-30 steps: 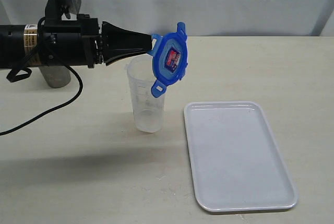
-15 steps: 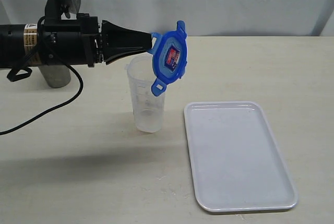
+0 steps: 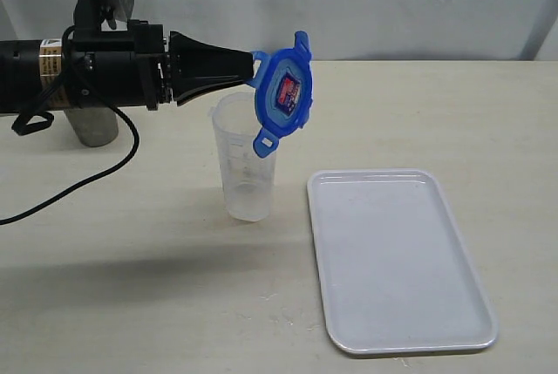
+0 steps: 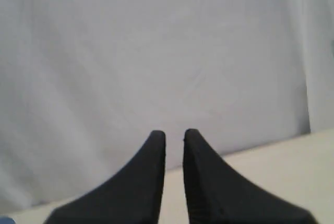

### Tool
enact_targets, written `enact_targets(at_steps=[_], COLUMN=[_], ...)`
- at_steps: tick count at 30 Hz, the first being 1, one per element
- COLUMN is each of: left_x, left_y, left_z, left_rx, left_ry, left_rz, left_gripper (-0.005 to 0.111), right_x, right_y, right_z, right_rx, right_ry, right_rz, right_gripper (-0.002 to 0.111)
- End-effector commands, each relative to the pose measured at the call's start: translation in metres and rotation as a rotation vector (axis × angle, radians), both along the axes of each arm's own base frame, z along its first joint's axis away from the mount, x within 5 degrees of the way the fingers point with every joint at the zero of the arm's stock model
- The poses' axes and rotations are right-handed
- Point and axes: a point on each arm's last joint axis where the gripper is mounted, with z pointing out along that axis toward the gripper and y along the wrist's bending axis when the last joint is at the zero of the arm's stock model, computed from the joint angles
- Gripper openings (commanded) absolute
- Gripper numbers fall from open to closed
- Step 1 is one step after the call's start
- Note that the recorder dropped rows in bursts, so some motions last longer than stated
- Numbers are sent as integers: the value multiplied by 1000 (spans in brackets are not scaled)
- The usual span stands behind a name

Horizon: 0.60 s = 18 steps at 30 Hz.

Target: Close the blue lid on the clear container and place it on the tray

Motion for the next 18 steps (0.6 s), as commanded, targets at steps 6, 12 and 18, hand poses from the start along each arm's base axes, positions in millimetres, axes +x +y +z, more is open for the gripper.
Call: enact_targets(at_steps=[6,12,18], left_x=[0,2,2], left_y=[0,1,1], left_z=[2,0,-1], left_rx=[-20,9,13], left_ry=[-8,-15,-15], left_rz=[0,25,21], left_gripper=[0,0,0], right_x=[101,156,180], right_y=[12,45,61], right_z=[-56,-97,-125], right_rx=[-34,71,121], right_ry=[536,593,418], right_rz=[225,688,956], right_gripper=[50,53,53])
